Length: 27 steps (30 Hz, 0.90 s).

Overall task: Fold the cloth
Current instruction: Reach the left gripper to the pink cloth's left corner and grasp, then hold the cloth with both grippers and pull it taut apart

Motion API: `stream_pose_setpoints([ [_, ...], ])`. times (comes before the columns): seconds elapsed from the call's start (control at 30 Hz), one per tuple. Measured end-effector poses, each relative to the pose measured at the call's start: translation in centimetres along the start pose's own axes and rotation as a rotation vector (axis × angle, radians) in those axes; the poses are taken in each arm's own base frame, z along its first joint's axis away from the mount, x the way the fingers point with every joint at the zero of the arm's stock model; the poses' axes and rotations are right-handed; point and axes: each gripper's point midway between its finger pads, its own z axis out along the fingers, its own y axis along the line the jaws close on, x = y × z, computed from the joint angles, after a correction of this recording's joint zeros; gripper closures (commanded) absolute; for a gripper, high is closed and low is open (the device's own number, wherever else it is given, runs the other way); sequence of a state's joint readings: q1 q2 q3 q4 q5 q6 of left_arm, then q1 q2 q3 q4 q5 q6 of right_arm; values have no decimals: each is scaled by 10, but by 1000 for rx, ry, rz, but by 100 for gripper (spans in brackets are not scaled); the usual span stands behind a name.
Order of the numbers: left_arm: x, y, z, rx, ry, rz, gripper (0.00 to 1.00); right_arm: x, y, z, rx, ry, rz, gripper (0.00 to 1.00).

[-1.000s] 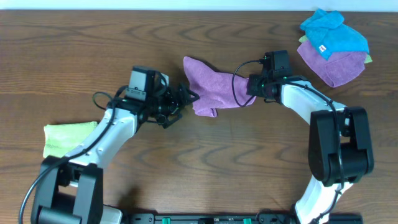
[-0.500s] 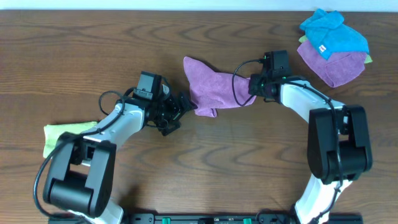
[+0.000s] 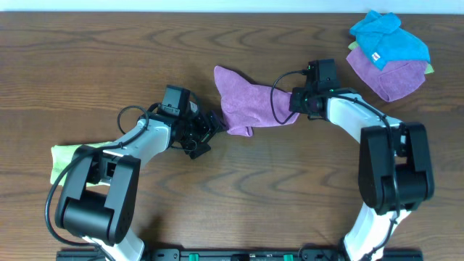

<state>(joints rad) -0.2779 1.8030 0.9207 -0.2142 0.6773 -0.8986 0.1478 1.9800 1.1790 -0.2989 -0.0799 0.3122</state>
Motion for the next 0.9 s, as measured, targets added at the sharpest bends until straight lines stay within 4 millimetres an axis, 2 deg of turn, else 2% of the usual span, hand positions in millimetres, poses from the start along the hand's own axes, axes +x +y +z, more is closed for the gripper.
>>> stream_pose_setpoints([
  [0.07,-1,-1,0,3,-2,3,14,-1,1,-7,-3,-1,0,99],
  [0.17,-1,-1,0,4,-3,5,12,-12,6,-30,-12,-40,-3,99],
  [0.33,0,-4,1,7,-1,12,9,-39,9,-92,8,-170,-10,99],
  [0.47,7,-7,5,5,10,30,7,-44,2,-128,64,-223,-16,99],
  [0.7,22,-19,16,14,28,92,7,-28,-17,-135,162,-170,-18,99],
  [0.9,29,-28,28,11,-1,132,9,-26,-25,-136,208,-165,-22,99],
])
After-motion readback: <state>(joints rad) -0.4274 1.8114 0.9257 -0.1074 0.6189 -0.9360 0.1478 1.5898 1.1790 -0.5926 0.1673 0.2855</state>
